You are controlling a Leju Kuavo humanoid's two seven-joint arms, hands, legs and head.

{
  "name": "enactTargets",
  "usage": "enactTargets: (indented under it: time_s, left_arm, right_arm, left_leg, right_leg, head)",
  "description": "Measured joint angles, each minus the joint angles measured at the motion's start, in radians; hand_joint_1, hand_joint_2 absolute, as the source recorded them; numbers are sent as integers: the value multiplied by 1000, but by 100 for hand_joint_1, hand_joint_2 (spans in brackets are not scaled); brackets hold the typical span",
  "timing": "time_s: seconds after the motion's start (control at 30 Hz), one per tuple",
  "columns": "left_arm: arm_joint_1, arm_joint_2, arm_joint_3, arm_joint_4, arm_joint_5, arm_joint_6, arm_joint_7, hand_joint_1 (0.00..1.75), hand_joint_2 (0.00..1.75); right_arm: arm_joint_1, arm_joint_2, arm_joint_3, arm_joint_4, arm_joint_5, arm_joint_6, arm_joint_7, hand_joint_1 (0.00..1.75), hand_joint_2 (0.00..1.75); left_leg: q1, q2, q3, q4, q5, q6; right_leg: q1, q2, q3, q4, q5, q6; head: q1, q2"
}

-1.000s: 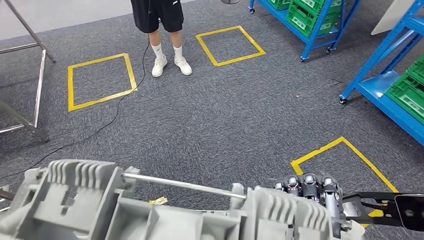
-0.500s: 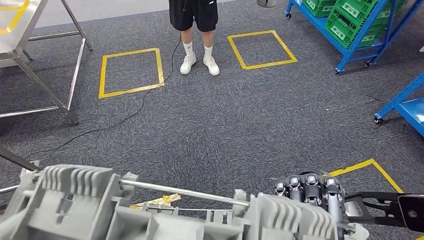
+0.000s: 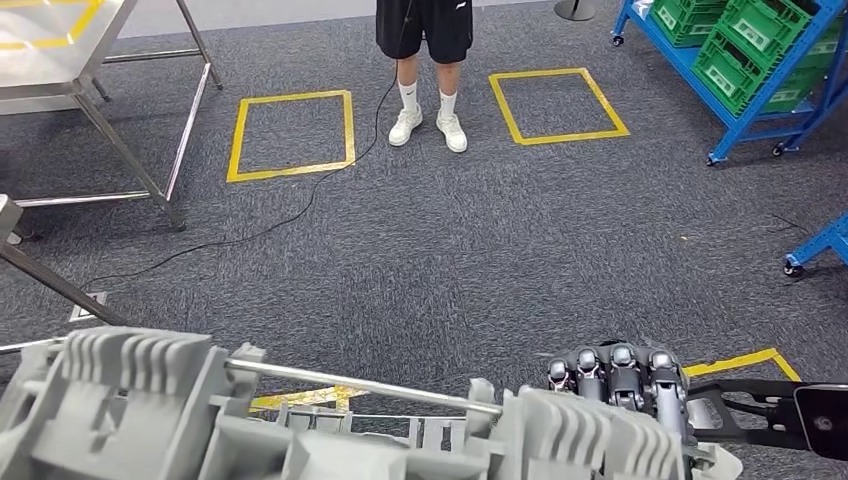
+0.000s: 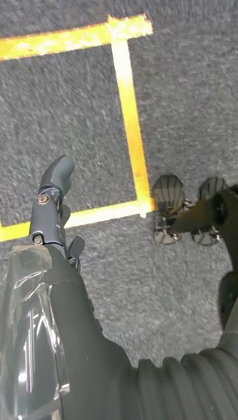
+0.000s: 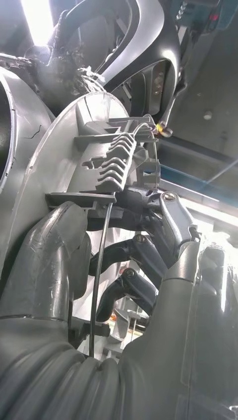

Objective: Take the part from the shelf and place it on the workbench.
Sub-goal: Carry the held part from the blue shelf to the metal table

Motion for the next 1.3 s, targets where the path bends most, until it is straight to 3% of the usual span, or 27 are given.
enactTargets:
  time_s: [0.07, 0.13, 0.2, 0.27, 0.3, 0.33, 0.4, 0.43, 0.5, 0.57, 0.6, 0.67, 0.7, 0.77, 0.8, 0.83, 0.87, 0.93, 0.97, 1.03, 1.1, 1.17, 1.23, 1.3]
  left_arm:
    - [2, 2, 0, -1, -4, 0, 2, 0, 175]
    - [4, 3, 0, -3, -8, 1, 3, 0, 175]
    - [2, 3, 0, -6, -10, 1, 3, 0, 175]
    - [2, 3, 0, -8, -10, 1, 4, 0, 175]
    - [2, 3, 0, -8, -11, 1, 4, 0, 175]
    - [3, 3, 0, -8, -11, 1, 4, 0, 175]
    - [3, 2, 0, -9, -12, 1, 5, 0, 175]
    - [3, 2, 0, -9, -12, 1, 6, 0, 175]
    - [4, 2, 0, -9, -12, 1, 6, 0, 175]
    - [6, 4, 0, -9, -13, 1, 7, 0, 175]
    - [7, 4, 0, -9, -13, 1, 7, 0, 175]
    - [8, 5, 0, -9, -13, 1, 7, 0, 175]
    - [7, 5, 0, -9, -13, 1, 7, 0, 175]
    - [6, 4, 0, -9, -13, 1, 7, 0, 175]
    - [6, 4, 0, -9, -13, 1, 7, 0, 175]
    - [7, 4, 0, -9, -13, 1, 7, 0, 175]
    - [7, 4, 0, -9, -13, 1, 7, 0, 175]
    - [6, 7, 0, -9, -13, 1, 7, 0, 175]
    - [5, 8, 0, -10, -13, 1, 7, 0, 175]
    - [4, 10, 0, -10, -13, 1, 7, 0, 175]
    - [5, 11, 0, -11, -13, 2, 7, 0, 175]
    - [6, 11, 0, -12, -14, 2, 7, 0, 175]
    - [5, 11, 0, -14, -17, 2, 7, 0, 175]
    - [6, 11, 0, -16, -22, 3, 8, 0, 175]
  right_arm:
    - [0, 1, 2, -1, 0, 0, 0, 175, 175]
    - [0, 2, 2, -2, 0, 1, 0, 175, 175]
    - [1, 1, 1, -4, -1, 2, 0, 175, 175]
    - [5, 1, 0, -4, 0, 4, 0, 175, 175]
    - [6, 0, 0, -4, 0, 4, 0, 175, 175]
    - [7, 0, 0, -4, 0, 5, 0, 175, 175]
    - [7, 0, 0, -4, 0, 6, 1, 175, 175]
    - [7, 0, 0, -4, 0, 6, 1, 175, 175]
    - [7, 0, 0, -6, 0, 6, 1, 175, 175]
    - [7, 1, 1, -7, 0, 6, 1, 175, 175]
    - [6, 2, 1, -7, 0, 6, 1, 175, 175]
    - [5, 5, 1, -8, 0, 6, 1, 175, 175]
    - [4, 6, 1, -8, 0, 6, 1, 175, 175]
    - [5, 6, 1, -9, 0, 6, 1, 175, 175]
    - [5, 6, 2, -9, 0, 6, 1, 175, 175]
    - [6, 6, 2, -9, 1, 6, 2, 175, 175]
    - [6, 7, 2, -9, 1, 6, 2, 175, 175]
    - [6, 8, 2, -9, 0, 6, 2, 175, 175]
    - [5, 8, 2, -10, 0, 6, 2, 175, 175]
    - [5, 8, 2, -10, 1, 6, 2, 175, 175]
    - [4, 9, 3, -10, 0, 7, 2, 175, 175]
    - [3, 9, 2, -11, 0, 7, 2, 175, 175]
    - [4, 8, 0, -12, -1, 9, 1, 175, 175]
    - [7, 7, -1, -12, -1, 9, 0, 175, 175]
  left_leg:
    - [0, -17, 3, -7, 4, 9]
    - [5, -35, 15, -21, 13, 20]
    - [9, -53, 21, -28, 19, 27]
    - [9, -74, 21, -27, 20, 29]
    - [9, -85, 21, -27, 20, 29]
    - [10, -97, 21, -26, 20, 28]
    - [12, -120, 22, -22, 17, 23]
    - [12, -131, 20, -17, 14, 17]
    - [11, -145, 13, -11, 11, 6]
    - [13, -154, 9, -10, 11, -4]
    - [14, -148, 5, -6, 8, -9]
    - [15, -110, -20, 48, -26, -18]
    - [16, -85, -47, 106, -56, -21]
    - [18, -63, -113, 242, -111, -25]
    - [18, -60, -133, 280, -119, -25]
    - [18, -59, -135, 279, -108, -24]
    - [17, -54, -115, 237, -81, -22]
    - [11, -19, -43, 95, -21, -12]
    - [6, -2, -16, 40, -4, -6]
    - [-4, 9, -1, 2, -1, 2]
    - [-2, -10, 3, -7, 6, 11]
    - [4, -31, 14, -19, 17, 23]
    - [8, -51, 19, -24, 22, 30]
    - [8, -74, 17, -24, 23, 31]
  right_leg:
    - [0, -10, 1, -1, -3, 8]
    - [-2, 11, -8, 27, -21, 13]
    - [-8, 51, -57, 132, -68, 11]
    - [-13, 66, -123, 262, -111, 13]
    - [-16, 68, -140, 289, -114, 19]
    - [-19, 69, -136, 274, -100, 28]
    - [-29, 85, -79, 142, -40, 48]
    - [-31, 97, -49, 77, -14, 51]
    - [-30, 112, -18, 11, 10, 42]
    - [-27, 101, -18, 10, 13, 27]
    - [-27, 95, -17, 9, 15, 21]
    - [-29, 81, -13, 6, 15, 8]
    - [-27, 74, -12, 5, 14, 3]
    - [-22, 56, -11, 5, 11, -3]
    - [-21, 47, -11, 6, 10, -4]
    - [-19, 38, -10, 6, 9, -5]
    - [-18, 30, -9, 6, 8, -5]
    - [-13, 16, -5, 6, 5, -3]
    - [-10, 10, -4, 6, 3, -1]
    - [-6, -3, -3, 5, 1, 6]
    - [-7, -13, -2, 6, -2, 14]
    - [-10, 15, -19, 48, -26, 17]
    - [-14, 56, -77, 170, -77, 14]
    - [-17, 68, -139, 287, -112, 18]
  head:
    - [0, 0]
    - [1, 0]
    - [5, 0]
    - [8, 0]
    - [9, 0]
    - [9, 0]
    - [10, 0]
    - [11, 0]
    - [13, 0]
    - [12, 0]
    - [12, 0]
    - [9, 0]
    - [8, 0]
    - [6, 0]
    - [6, 0]
    - [6, 0]
    - [6, 0]
    - [6, 0]
    - [7, 0]
    - [7, 0]
    - [7, 0]
    - [9, 0]
    - [13, 0]
    - [14, 0]
